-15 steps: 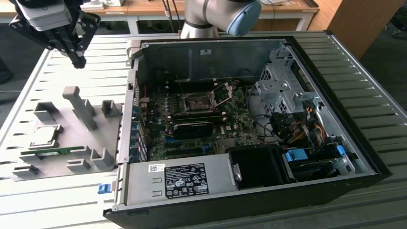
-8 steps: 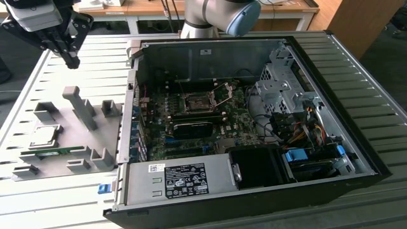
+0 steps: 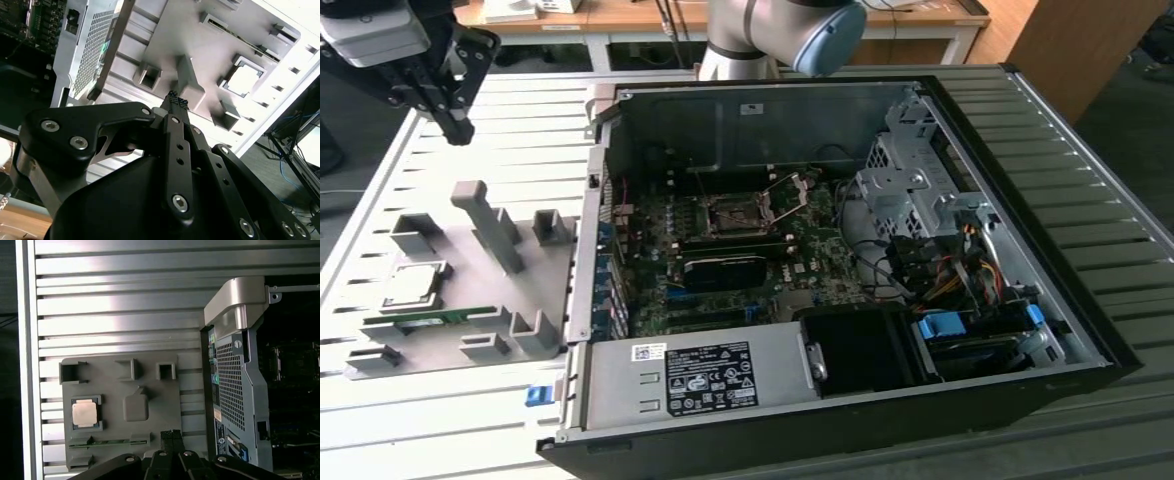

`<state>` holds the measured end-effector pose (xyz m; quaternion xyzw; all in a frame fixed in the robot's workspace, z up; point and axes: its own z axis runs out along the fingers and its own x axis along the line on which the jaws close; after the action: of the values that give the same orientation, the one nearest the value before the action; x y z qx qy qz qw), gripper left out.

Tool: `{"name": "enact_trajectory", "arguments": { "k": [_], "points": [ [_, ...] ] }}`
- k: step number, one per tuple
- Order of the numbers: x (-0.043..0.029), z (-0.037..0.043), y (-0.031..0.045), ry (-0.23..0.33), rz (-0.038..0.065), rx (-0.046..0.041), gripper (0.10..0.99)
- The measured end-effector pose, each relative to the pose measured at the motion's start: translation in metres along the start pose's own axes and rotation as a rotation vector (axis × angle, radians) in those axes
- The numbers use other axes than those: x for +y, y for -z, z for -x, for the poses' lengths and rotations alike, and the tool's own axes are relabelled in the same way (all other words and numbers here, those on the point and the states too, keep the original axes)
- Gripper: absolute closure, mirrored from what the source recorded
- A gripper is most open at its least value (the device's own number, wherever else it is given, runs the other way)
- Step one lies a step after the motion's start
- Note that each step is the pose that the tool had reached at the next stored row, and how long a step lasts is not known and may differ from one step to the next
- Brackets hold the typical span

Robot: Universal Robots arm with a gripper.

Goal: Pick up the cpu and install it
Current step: 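Reach for the cpu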

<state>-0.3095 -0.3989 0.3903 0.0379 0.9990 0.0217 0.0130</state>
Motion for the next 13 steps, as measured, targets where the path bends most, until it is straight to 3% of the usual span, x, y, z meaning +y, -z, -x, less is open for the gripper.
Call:
{"name": "enact_trajectory", "arguments": {
  "k": [13],
  "points": [
    [-0.0014, -0.0184, 0.0001, 0.0, 0.0, 0.0, 0.98]
  ]
}}
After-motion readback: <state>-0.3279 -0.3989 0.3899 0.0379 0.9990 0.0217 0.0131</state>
